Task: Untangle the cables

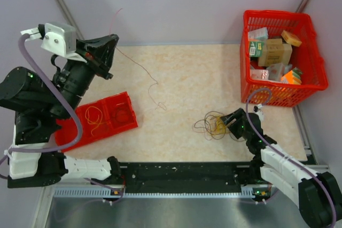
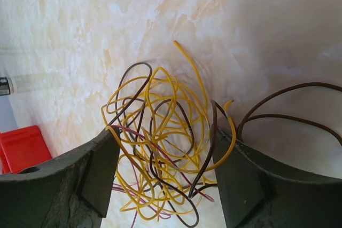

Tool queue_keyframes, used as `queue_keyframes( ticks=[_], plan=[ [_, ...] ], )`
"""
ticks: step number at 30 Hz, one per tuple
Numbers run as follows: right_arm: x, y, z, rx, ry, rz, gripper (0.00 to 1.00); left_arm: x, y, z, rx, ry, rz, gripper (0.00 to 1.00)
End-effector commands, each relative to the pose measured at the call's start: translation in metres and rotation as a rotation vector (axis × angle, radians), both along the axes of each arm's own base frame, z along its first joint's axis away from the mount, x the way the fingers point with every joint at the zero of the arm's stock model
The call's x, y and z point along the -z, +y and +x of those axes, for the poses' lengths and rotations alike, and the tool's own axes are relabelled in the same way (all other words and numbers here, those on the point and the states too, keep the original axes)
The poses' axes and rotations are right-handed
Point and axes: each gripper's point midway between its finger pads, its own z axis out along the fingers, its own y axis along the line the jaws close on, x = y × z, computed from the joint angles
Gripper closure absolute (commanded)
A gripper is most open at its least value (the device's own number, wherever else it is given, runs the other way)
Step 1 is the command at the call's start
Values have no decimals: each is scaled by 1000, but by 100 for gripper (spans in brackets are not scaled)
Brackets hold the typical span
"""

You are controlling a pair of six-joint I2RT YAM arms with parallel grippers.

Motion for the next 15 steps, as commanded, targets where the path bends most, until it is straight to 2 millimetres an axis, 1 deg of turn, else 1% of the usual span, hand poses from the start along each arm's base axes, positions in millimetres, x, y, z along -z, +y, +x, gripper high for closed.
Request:
queue_keyframes(
  ticks=[1, 2, 3, 4, 6, 8, 10, 13, 15],
  plan=[
    [-7, -1, 7, 0, -38, -1, 33, 32, -28, 11, 3, 20, 72, 100],
    [-7, -1, 7, -1, -39, -1, 33, 50, -35, 14, 0, 47, 90, 100],
    [-7, -1, 6, -3, -39, -1, 33, 77, -46, 20, -5, 83, 126, 100],
    [-7, -1, 7, -1, -39, -1, 33, 99, -51, 25, -19, 125, 135, 100],
    [-7, 0, 7, -5, -42, 1, 33, 158, -64, 35, -43, 224, 191, 100],
    [-8, 0, 7, -10, -47, -1, 33, 209, -69, 43, -48, 325, 210, 100],
    [-9, 0, 7, -11, -51, 0, 33, 256, -71, 48, -55, 426, 215, 100],
    [-9, 1, 7, -15, -51, 1, 33, 317, -69, 51, -69, 559, 218, 100],
    [-9, 1, 7, -15, -54, 2, 33, 352, -80, 51, -18, 643, 188, 100]
  ],
)
